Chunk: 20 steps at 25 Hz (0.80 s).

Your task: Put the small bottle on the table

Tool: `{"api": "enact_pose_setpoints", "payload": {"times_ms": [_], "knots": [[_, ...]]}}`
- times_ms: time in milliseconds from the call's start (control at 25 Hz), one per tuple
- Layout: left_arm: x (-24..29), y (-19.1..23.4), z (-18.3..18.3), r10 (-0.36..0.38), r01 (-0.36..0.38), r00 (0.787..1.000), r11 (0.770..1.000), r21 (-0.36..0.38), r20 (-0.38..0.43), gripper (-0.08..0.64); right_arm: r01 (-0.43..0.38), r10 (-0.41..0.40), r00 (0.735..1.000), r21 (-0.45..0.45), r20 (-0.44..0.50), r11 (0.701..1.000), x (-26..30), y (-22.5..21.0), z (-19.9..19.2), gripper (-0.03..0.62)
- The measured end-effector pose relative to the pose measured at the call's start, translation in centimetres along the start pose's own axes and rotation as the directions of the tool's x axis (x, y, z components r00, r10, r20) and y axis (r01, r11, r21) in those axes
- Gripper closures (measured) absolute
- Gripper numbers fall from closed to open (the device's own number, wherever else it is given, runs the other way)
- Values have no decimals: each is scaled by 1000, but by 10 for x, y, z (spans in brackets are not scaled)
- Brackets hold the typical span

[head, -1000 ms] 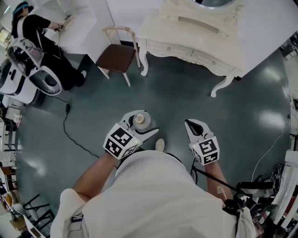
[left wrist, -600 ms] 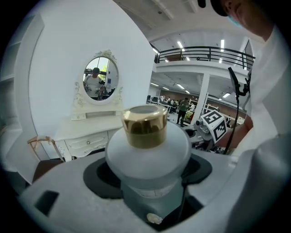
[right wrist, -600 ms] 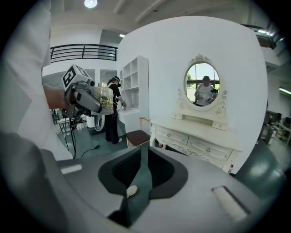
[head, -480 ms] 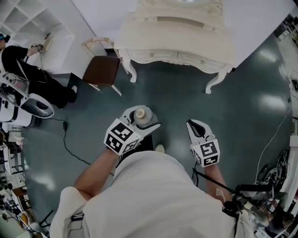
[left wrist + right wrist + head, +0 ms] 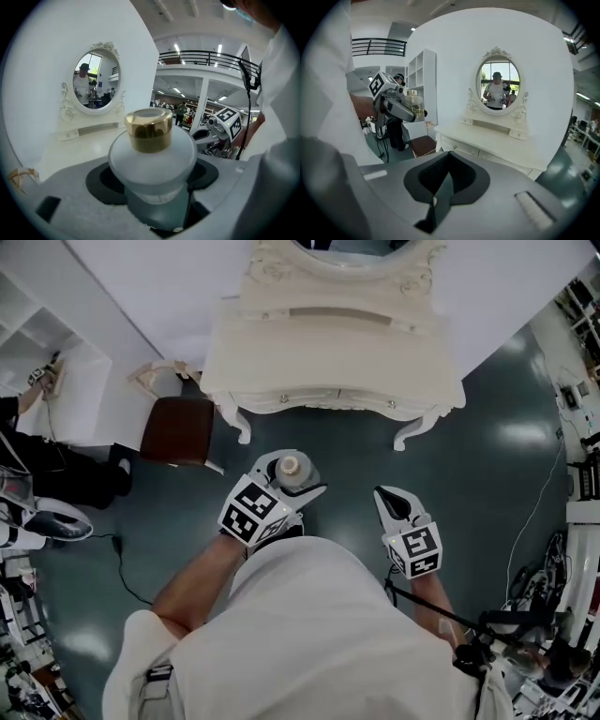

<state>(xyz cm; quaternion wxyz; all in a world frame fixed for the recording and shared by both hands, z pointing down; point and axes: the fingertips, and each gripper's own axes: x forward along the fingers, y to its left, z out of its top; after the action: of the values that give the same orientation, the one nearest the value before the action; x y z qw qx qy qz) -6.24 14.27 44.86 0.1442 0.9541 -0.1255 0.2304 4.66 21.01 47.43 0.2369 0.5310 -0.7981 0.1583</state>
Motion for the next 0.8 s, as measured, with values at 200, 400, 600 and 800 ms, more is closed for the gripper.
{"api": "enact_pose_setpoints", "payload": {"times_ms": [200, 400, 600, 800], "knots": [[13, 88, 29, 18, -17, 1000, 999, 41, -9, 218, -17, 17, 1000, 6, 5, 1000, 75, -20, 53, 591], [23, 162, 49, 70, -70, 997, 997, 16, -8, 218, -49, 49, 999, -14, 2, 999, 127, -32, 91, 591], [42, 221, 77, 135, -135, 991, 991, 11, 4, 218, -68, 68, 998, -35, -2, 997, 165, -66, 114, 591], [79, 282, 107, 201, -201, 980, 980, -8, 4, 218, -100, 101, 995, -56, 3, 993, 208, -120, 134, 591]]}}
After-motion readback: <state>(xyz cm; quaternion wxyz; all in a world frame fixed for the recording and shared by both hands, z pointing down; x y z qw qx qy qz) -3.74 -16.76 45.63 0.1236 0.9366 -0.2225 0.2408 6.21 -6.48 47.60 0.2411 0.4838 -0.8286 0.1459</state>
